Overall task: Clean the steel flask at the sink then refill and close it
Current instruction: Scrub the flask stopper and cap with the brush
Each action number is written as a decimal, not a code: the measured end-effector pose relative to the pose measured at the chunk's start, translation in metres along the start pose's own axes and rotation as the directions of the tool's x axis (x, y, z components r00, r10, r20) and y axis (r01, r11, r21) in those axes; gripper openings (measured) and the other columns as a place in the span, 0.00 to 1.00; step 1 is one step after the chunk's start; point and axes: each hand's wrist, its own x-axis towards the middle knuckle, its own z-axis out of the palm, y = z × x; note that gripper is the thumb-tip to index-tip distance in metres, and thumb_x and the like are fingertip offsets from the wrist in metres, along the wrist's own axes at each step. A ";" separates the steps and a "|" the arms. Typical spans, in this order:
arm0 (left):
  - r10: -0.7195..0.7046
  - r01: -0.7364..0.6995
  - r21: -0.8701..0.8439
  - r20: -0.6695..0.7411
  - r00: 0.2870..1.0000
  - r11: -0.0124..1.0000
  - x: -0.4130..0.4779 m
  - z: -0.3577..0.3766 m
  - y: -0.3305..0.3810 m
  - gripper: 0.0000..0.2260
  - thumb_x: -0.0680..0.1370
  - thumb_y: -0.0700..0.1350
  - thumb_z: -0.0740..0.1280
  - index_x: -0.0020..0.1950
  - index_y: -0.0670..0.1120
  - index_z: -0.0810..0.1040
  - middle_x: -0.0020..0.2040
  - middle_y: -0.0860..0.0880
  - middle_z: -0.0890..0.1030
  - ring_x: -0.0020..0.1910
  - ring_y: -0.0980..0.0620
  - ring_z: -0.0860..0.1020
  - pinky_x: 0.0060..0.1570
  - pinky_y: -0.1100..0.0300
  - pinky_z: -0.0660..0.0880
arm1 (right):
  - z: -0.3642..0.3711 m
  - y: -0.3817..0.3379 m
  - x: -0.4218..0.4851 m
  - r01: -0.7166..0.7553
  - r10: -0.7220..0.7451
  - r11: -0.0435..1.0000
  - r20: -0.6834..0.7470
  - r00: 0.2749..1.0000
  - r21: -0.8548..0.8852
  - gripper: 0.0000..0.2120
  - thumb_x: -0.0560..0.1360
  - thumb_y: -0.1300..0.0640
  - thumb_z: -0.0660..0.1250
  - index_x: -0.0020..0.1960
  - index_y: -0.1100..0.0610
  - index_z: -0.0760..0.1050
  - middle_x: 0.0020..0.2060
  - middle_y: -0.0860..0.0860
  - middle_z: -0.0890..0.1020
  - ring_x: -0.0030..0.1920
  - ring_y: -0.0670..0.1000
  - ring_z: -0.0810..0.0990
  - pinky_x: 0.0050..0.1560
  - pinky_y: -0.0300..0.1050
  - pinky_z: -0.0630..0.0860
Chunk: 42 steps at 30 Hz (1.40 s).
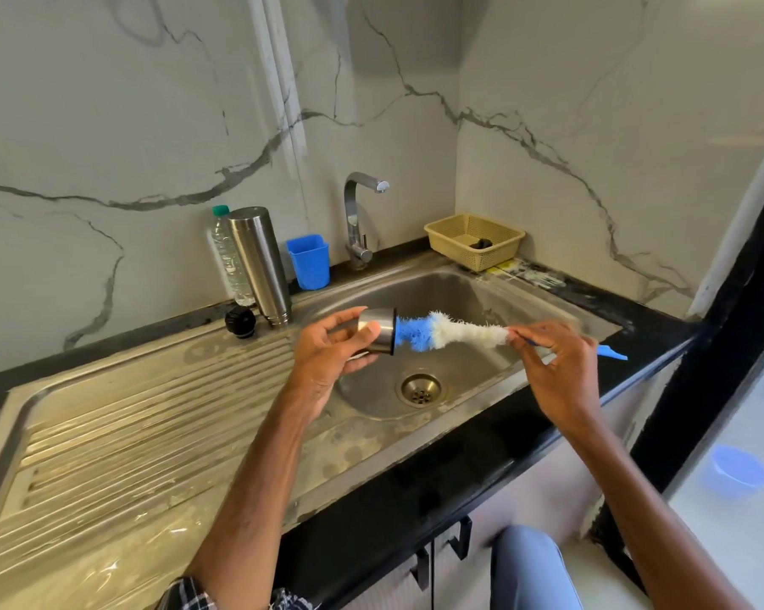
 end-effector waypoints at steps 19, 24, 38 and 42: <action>0.119 -0.117 0.125 -0.007 0.993 0.985 0.002 0.001 -0.003 0.26 0.68 0.38 0.80 0.64 0.45 0.79 0.60 0.44 0.84 0.58 0.46 0.84 0.54 0.42 0.82 | -0.001 -0.011 -0.002 -0.091 0.091 0.996 0.013 0.996 0.015 0.10 0.74 0.60 0.73 0.55 0.56 0.84 0.49 0.47 0.85 0.48 0.43 0.82 0.53 0.39 0.78; 0.106 -0.106 0.099 0.013 0.994 0.989 0.002 -0.003 -0.002 0.27 0.67 0.40 0.80 0.65 0.45 0.79 0.60 0.44 0.84 0.58 0.44 0.84 0.55 0.42 0.82 | -0.004 -0.011 -0.004 -0.117 0.116 0.993 0.047 0.992 0.026 0.09 0.75 0.60 0.73 0.55 0.56 0.84 0.49 0.47 0.86 0.47 0.42 0.83 0.51 0.39 0.79; -0.035 0.034 -0.036 -0.014 0.999 0.999 0.004 -0.015 0.000 0.21 0.75 0.37 0.74 0.67 0.41 0.78 0.59 0.40 0.84 0.57 0.42 0.84 0.54 0.43 0.82 | -0.004 -0.010 -0.015 -0.062 0.060 0.997 0.030 0.998 0.049 0.09 0.73 0.55 0.74 0.53 0.50 0.84 0.46 0.40 0.84 0.49 0.44 0.81 0.52 0.57 0.80; -0.044 0.044 0.019 0.025 0.999 0.999 0.001 -0.007 -0.004 0.20 0.76 0.38 0.74 0.67 0.41 0.78 0.59 0.39 0.84 0.57 0.42 0.84 0.54 0.44 0.83 | 0.002 -0.013 -0.016 -0.071 0.070 0.997 0.035 0.997 0.035 0.08 0.74 0.55 0.74 0.53 0.50 0.84 0.47 0.40 0.84 0.50 0.44 0.81 0.54 0.61 0.79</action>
